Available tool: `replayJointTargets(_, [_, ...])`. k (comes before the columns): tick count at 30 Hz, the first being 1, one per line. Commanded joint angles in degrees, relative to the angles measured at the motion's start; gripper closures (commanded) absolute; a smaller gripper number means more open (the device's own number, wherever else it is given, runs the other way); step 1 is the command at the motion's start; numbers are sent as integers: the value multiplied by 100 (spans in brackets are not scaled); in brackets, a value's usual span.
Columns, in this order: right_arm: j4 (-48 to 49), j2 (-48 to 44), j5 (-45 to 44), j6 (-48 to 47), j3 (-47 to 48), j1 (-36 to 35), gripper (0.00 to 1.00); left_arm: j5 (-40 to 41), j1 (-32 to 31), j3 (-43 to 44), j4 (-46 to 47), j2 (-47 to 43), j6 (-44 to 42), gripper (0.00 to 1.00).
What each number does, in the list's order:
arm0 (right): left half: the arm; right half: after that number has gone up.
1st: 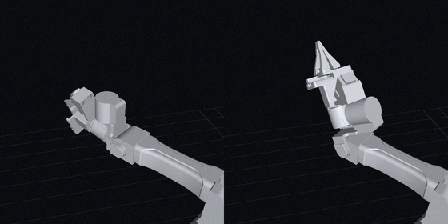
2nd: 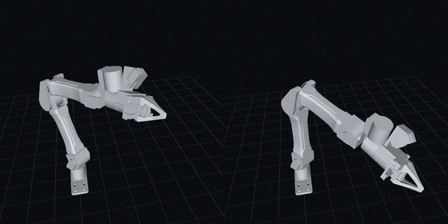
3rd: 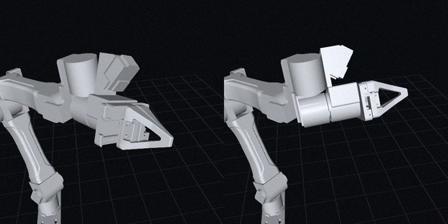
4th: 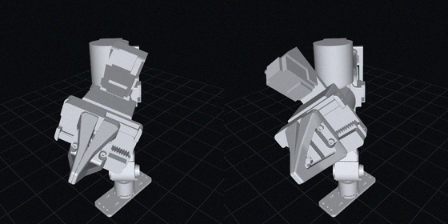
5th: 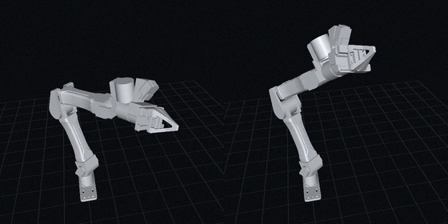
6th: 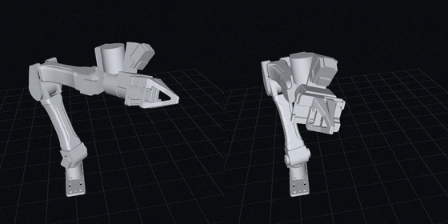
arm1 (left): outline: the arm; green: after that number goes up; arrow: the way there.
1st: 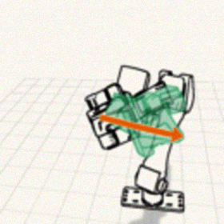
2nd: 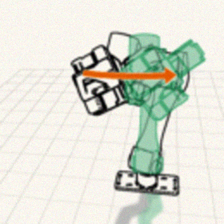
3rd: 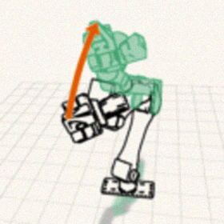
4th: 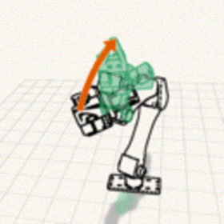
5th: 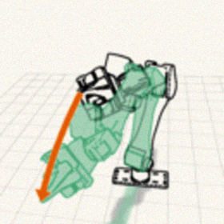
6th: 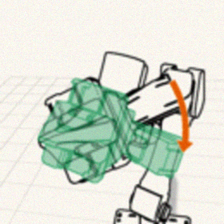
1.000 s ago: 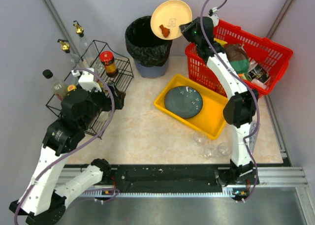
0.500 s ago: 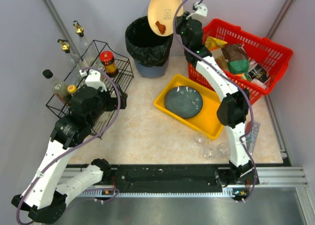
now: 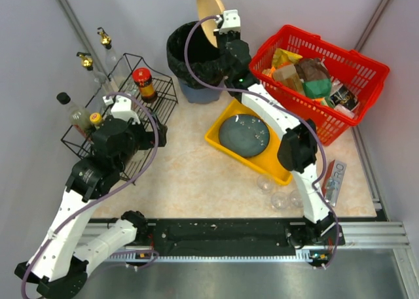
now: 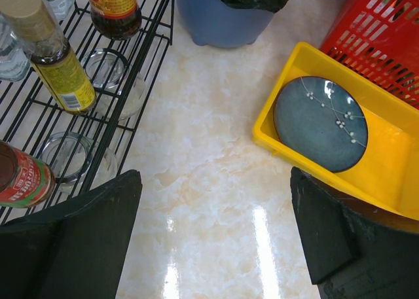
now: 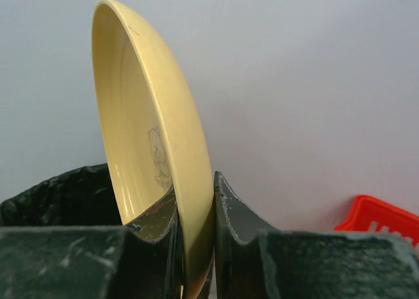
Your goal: Clear the kitchen counter
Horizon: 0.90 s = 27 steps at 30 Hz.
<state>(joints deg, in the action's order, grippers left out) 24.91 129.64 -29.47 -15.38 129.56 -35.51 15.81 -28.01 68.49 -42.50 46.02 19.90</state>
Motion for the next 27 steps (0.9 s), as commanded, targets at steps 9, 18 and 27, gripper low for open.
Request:
replayJointTargets(9, [-150, -1272, -770, -46, -122, -88, 100, -122, 15, -73, 260, -93, 23, 2])
replayJointTargets(18, [-3190, -3575, -314, 2142, -1800, 44, 100, -746, 15, -72, 392, 56, -83, 1])
replayJointTargets(27, [-4361, -5992, 292, 3259, -4980, 61, 100, -1203, 15, 42, 365, 109, -206, 2])
